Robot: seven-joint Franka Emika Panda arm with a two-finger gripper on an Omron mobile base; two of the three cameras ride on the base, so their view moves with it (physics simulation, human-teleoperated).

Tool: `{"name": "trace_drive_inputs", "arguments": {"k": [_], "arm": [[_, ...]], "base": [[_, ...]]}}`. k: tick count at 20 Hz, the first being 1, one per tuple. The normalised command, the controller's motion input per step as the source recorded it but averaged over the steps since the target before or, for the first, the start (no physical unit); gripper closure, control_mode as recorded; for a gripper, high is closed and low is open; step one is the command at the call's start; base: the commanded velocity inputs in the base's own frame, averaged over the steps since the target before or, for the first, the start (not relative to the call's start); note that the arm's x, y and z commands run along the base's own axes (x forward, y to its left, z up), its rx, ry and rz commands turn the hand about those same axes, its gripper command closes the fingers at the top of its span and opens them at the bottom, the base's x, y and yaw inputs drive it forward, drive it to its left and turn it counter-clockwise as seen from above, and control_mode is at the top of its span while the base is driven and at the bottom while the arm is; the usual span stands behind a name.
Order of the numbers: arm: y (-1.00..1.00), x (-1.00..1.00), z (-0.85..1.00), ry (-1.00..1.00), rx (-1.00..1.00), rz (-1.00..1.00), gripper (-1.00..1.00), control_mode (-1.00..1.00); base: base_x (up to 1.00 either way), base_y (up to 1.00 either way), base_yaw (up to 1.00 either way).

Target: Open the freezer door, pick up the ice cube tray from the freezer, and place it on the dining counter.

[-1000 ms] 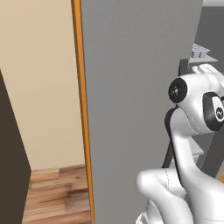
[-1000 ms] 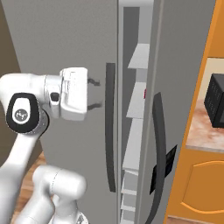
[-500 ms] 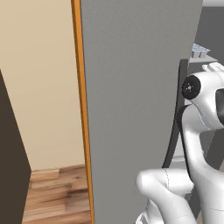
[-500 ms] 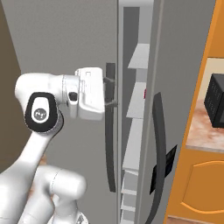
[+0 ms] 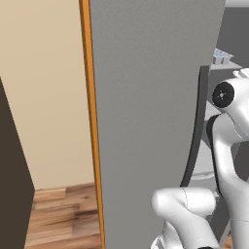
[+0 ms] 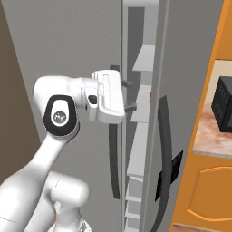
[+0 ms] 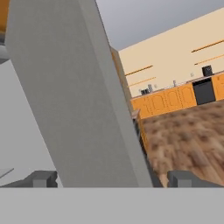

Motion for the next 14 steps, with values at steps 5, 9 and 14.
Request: {"name": "trace_drive_inputs", "arguments": {"k": [5,9,14], "arm": [[-0.14,0.2,-0.08,0.0,0.0,0.0,-1.0,-1.0],[-0.13,0.21,-0.1,0.0,0.0,-0.01,-1.0,-1.0],[-0.15,0.17,-0.12,0.0,0.0,-0.01,-1.0,-1.0]], "base": [[0.0,0.0,0.0],[0.0,0.0,0.0],[0.0,0.0,0.0]]}}
